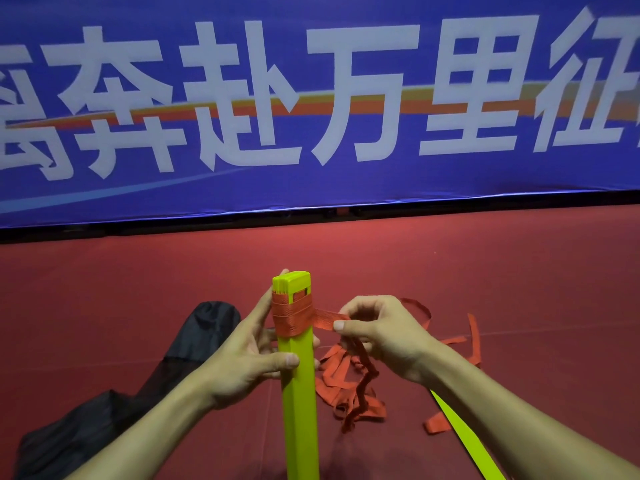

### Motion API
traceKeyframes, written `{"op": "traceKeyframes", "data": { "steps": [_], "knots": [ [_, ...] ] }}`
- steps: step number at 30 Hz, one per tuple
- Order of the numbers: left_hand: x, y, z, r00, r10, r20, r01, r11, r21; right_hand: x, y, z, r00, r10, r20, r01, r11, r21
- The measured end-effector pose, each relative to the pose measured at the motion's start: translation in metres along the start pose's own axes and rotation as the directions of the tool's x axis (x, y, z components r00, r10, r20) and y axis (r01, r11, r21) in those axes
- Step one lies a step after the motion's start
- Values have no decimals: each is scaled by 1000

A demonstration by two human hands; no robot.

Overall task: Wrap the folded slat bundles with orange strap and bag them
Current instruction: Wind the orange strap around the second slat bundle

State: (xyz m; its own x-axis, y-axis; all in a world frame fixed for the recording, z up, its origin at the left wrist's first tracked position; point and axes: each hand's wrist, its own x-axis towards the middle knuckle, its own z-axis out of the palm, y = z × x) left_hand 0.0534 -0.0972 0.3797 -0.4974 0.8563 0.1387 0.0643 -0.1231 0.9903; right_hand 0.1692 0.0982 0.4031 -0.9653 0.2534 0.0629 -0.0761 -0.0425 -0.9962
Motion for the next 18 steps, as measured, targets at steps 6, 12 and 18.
{"op": "traceKeyframes", "data": {
  "steps": [6, 12, 18],
  "knots": [
    [0, 0, 2, 999, 12, -32, -10, 998, 66, 0, 2, 1, 986, 61, 153, -76, 993, 94],
    [4, 0, 8, 995, 33, -95, -22, 992, 121, 6, 5, 12, 999, -35, 1, 35, 996, 79],
    [9, 1, 12, 981, 82, -174, -54, 986, 159, 10, 6, 12, 984, -116, -138, 106, 991, -79]
  ]
}}
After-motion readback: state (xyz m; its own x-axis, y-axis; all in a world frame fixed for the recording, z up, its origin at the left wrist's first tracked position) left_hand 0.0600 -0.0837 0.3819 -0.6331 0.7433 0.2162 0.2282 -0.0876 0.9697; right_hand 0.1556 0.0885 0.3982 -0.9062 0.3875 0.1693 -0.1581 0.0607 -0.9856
